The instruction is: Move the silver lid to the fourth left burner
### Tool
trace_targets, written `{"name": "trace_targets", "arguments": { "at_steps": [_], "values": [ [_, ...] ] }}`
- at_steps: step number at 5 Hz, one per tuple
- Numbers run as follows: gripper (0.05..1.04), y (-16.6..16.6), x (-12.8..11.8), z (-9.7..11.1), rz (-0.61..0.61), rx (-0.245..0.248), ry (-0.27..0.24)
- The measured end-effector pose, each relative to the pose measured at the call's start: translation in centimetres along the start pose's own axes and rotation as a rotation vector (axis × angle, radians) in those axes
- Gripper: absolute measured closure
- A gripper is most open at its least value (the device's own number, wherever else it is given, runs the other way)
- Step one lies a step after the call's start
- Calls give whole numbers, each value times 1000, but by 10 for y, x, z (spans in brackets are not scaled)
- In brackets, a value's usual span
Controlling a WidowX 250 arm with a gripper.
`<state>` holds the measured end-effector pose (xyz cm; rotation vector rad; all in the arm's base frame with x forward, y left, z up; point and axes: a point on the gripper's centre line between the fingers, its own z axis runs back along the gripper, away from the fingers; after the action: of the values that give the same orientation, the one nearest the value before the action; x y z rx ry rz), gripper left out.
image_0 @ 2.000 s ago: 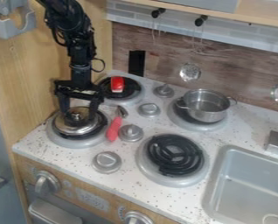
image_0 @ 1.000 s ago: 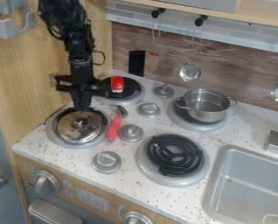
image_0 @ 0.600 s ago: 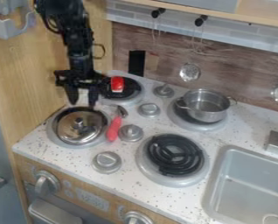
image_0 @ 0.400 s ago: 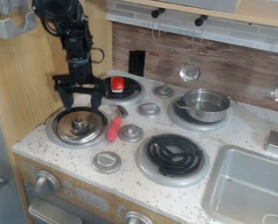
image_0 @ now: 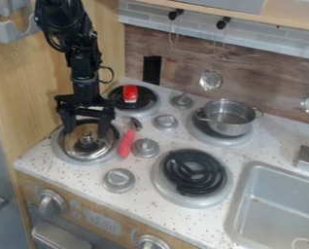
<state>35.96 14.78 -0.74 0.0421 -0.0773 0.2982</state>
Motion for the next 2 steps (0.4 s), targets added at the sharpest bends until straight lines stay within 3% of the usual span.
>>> {"name": "trace_targets", "arguments": {
  "at_steps": [1, 2],
  "values": [
    [196, 0, 0, 0, -2, 4, 5],
    [519, 0, 2, -5, -1, 3, 12]
  ]
}}
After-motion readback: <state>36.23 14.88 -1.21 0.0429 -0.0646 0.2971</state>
